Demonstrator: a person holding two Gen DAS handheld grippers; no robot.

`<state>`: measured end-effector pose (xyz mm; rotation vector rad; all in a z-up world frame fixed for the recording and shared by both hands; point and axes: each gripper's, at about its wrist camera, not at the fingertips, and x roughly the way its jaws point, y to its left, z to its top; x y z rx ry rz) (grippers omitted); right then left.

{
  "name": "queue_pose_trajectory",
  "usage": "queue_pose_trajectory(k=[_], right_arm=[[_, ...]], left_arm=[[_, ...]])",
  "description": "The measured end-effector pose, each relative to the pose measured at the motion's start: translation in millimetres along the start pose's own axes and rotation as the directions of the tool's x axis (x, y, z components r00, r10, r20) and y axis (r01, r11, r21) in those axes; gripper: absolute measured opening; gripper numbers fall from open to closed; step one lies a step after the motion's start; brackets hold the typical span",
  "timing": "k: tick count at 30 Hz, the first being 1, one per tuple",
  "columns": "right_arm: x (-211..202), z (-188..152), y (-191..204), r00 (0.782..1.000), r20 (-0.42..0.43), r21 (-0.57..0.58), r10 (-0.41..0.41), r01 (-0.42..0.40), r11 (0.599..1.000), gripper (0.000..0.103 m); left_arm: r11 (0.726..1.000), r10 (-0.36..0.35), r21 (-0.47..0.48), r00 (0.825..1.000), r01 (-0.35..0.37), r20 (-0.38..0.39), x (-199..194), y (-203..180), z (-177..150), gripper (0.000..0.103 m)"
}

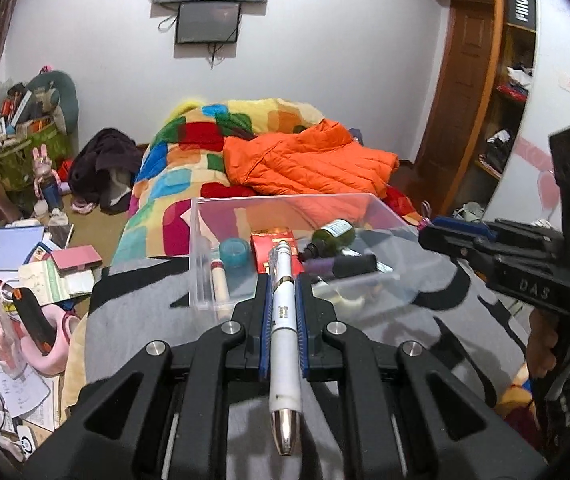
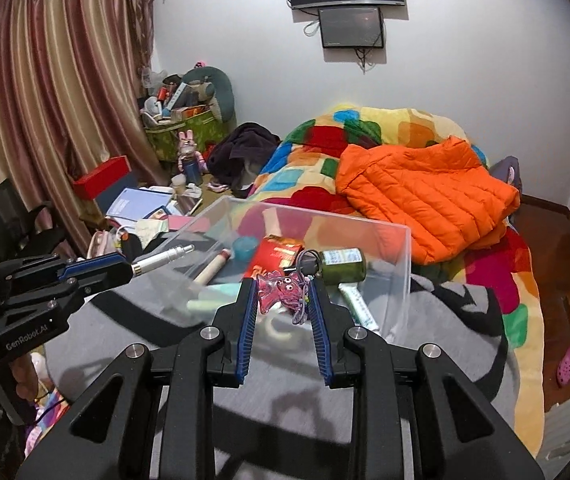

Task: Organize objects
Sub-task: 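Carry white pen and pink keychain into the clear box and open both grippers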

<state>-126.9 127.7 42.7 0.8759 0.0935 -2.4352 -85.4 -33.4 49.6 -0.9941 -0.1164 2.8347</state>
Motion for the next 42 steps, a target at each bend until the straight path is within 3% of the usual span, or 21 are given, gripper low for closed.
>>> queue_pose_trajectory(k=[9, 17, 22, 31, 34, 37, 42], right_arm=[[53.8, 5.5, -24.7, 0.994, -0.099, 0.032, -0.04, 0.043, 0.999, 0.024], [74.4, -3.1, -28.9, 0.988, -0.152, 0.033, -0.041, 0.047, 0.998, 0.024], [67.5, -1.7, -31.8, 0.988, -0.151, 0.047, -0.016, 0.024, 0.999, 0.029], [26.3, -3.8, -23.8, 0.997, -0.08, 0.031, 0.021, -0.019, 0.999, 0.037], [6.6, -8.8, -16.9, 0.999, -0.031, 0.012, 0.006, -0.006, 1.0, 0.051], [-10.1, -15.1, -11.4, 1.0, 0.01, -0.003, -0.004, 0.004, 1.0, 0.06], [-23.4, -28.3, -3.8, 0.999, 0.041, -0.027, -0.031, 0.032, 0.999, 0.074]], left_arm=[[0.999, 0.029, -0.043, 0.996, -0.033, -0.09, 60.0, 13.7, 17.5, 0.01], [0.999, 0.03, -0.041, 0.993, -0.035, -0.11, 80.4, 10.3, 16.9, 0.013], [0.999, 0.034, -0.014, 0.996, -0.036, -0.087, 71.8, 1.0, 15.1, 0.042], [1.0, 0.026, -0.013, 1.0, -0.026, -0.014, 34.9, -10.7, 10.9, 0.071], [1.0, 0.029, -0.014, 1.0, -0.028, 0.005, 22.7, -13.0, 6.3, 0.084], [0.998, 0.058, -0.009, 0.997, -0.058, 0.043, 9.4, -16.2, -2.0, 0.091], [0.997, 0.075, -0.025, 0.995, -0.073, 0.073, -4.7, -14.9, -16.2, 0.093]])
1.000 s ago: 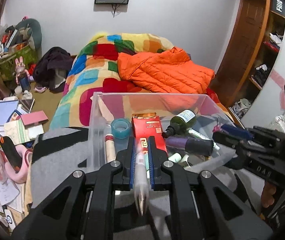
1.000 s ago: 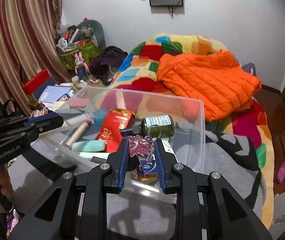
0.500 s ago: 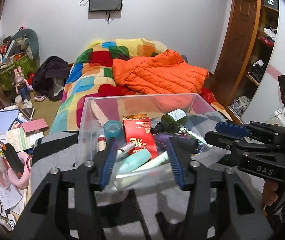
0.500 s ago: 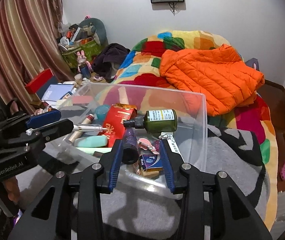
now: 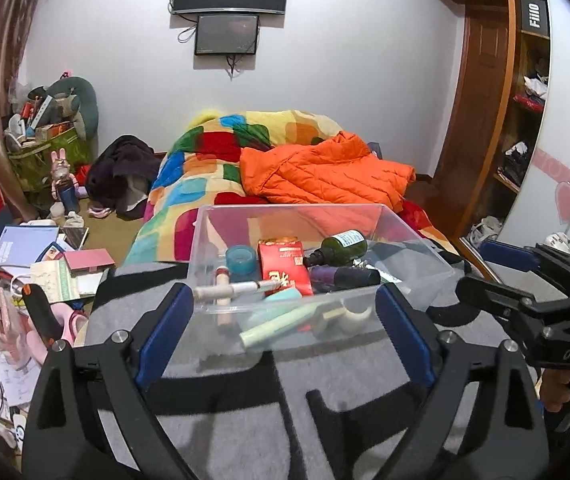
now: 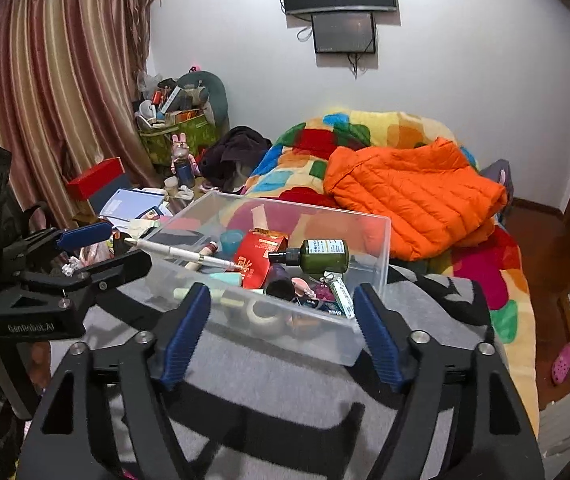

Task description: Organize objects

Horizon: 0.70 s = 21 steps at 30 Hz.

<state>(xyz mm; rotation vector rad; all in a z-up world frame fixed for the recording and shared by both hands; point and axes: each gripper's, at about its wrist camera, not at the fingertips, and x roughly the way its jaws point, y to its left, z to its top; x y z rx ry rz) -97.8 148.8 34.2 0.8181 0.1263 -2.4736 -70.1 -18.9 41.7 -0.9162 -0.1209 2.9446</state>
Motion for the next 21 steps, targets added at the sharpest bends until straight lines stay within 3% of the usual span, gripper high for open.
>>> queue_pose_trajectory(k=[10, 21], right_arm=[[3.0, -25.1, 3.8, 1.0, -0.028, 0.021, -0.004, 0.005, 1.0, 0.076], [8.1, -28.9, 6.8, 0.999, -0.039, 0.031, -0.005, 0.006, 1.0, 0.076]], left_arm=[[1.0, 0.001, -0.03, 1.0, -0.001, -0.01, -9.1, 7.6, -23.2, 0.098], [0.999, -0.004, -0.034, 0.999, 0.003, -0.044, -0.4, 6.8, -33.7, 0.098]])
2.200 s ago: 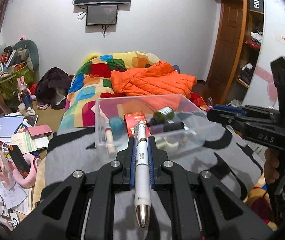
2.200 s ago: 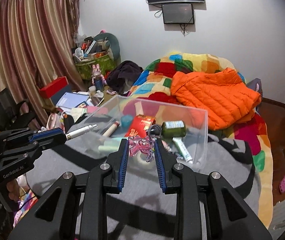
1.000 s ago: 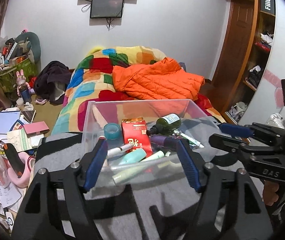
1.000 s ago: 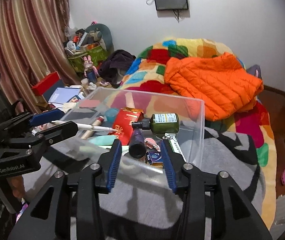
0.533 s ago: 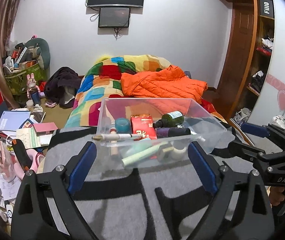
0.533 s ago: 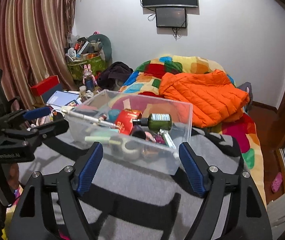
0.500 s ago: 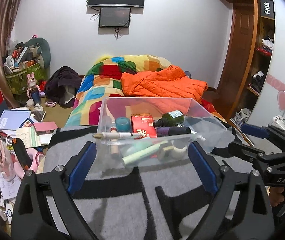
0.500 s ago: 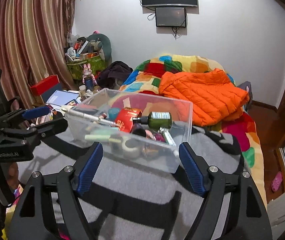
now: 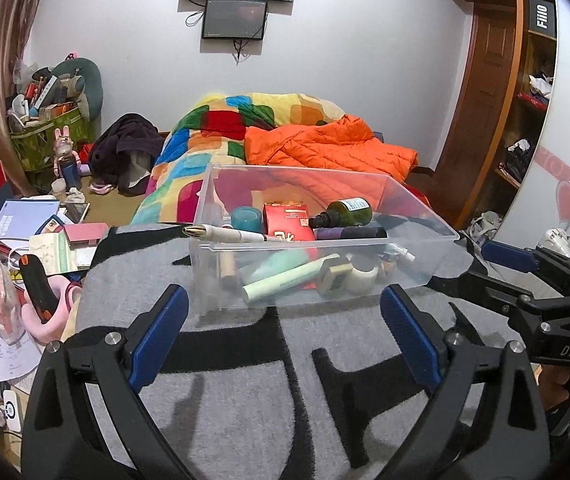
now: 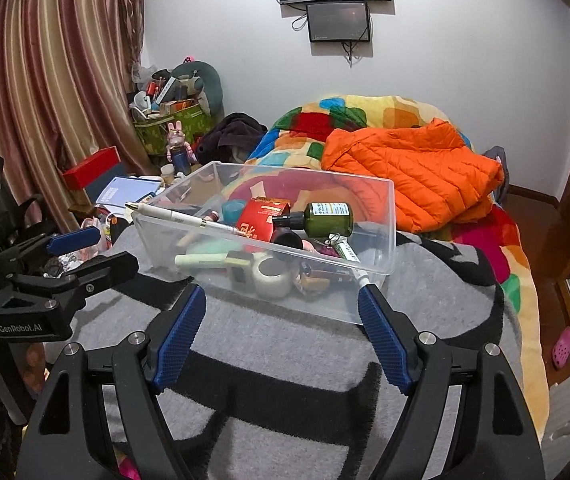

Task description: Organize objects

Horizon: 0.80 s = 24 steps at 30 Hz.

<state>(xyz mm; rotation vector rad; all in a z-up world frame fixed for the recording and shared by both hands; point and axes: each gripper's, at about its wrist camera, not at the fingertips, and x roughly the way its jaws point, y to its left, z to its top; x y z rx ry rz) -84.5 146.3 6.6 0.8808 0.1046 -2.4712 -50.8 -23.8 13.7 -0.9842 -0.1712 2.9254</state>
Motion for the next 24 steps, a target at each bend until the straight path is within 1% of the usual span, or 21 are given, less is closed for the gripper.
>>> queue_pose_trajectory(k=[14, 24], right_arm=[[2.0, -1.0, -1.7, 1.0, -0.005, 0.007, 0.006, -0.006, 1.0, 0.076], [2.1, -0.8, -2.6, 1.0, -0.005, 0.007, 0.006, -0.006, 1.0, 0.076]], left_arm=[[0.999, 0.005, 0.039, 1.0, -0.005, 0.001, -0.8, -7.9, 2.1, 0.098], [0.999, 0.006, 0.041, 1.0, -0.006, 0.001, -0.9, -9.0, 2.6, 0.098]])
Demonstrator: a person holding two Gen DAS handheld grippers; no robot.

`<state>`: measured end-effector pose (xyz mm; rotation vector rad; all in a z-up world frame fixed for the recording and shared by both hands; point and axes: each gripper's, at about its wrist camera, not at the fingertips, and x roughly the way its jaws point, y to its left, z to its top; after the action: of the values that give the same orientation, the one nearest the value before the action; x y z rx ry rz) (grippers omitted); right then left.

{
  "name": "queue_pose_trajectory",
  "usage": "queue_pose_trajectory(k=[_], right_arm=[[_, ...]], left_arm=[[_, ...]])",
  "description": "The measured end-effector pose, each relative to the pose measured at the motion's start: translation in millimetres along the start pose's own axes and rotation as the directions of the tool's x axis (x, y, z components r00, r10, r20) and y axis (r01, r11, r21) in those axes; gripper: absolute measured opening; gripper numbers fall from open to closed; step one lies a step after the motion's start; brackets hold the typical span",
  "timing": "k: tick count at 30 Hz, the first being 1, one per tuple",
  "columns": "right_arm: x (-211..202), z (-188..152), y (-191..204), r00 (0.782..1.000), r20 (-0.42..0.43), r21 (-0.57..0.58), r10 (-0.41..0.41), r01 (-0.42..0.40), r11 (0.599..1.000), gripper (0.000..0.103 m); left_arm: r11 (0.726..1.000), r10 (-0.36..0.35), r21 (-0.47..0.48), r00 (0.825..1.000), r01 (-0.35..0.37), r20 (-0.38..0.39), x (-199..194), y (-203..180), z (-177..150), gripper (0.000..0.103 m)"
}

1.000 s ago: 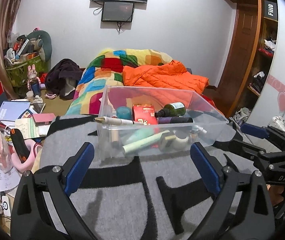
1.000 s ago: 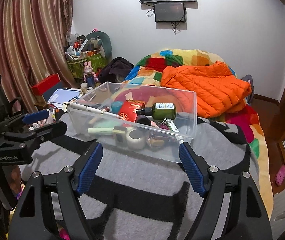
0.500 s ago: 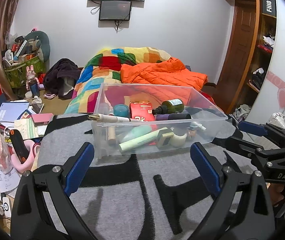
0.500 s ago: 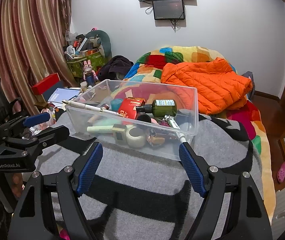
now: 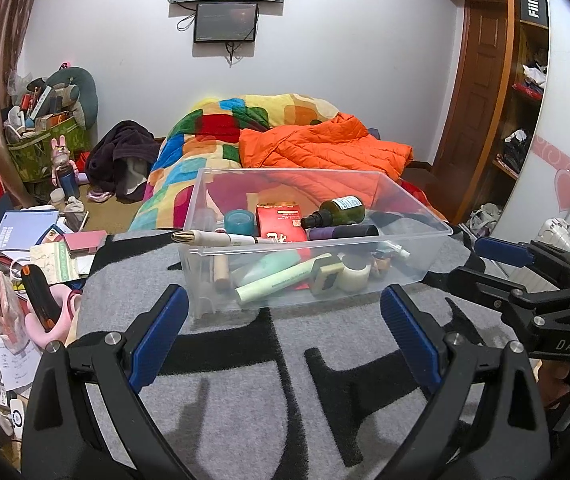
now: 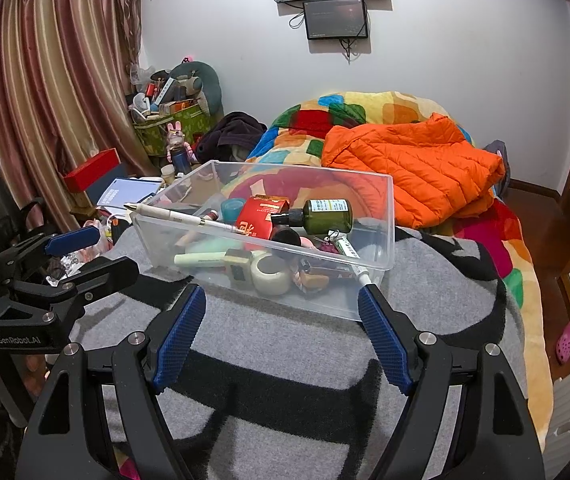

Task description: Organize objects

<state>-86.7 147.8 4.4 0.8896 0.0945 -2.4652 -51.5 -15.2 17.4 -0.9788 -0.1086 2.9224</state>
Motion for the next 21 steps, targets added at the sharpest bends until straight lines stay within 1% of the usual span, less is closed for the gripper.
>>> queue_pose_trajectory(k=[11, 21], right_arm=[[1.0, -0.9, 0.5, 1.0, -0.001, -0.001, 0.001, -0.001, 1.0, 0.077], [1.3, -2.2, 1.8, 1.0, -0.001, 0.001, 0.004, -0.004, 1.0, 0.077]], left_arm=[[1.0, -0.007, -0.022, 1.0, 0.007, 0.002, -1.9, 1.8, -0.2, 0.098], [1.0, -0.015, -0.009, 1.0, 0.015, 0.01, -4.7, -1.5, 0.1, 0.099]])
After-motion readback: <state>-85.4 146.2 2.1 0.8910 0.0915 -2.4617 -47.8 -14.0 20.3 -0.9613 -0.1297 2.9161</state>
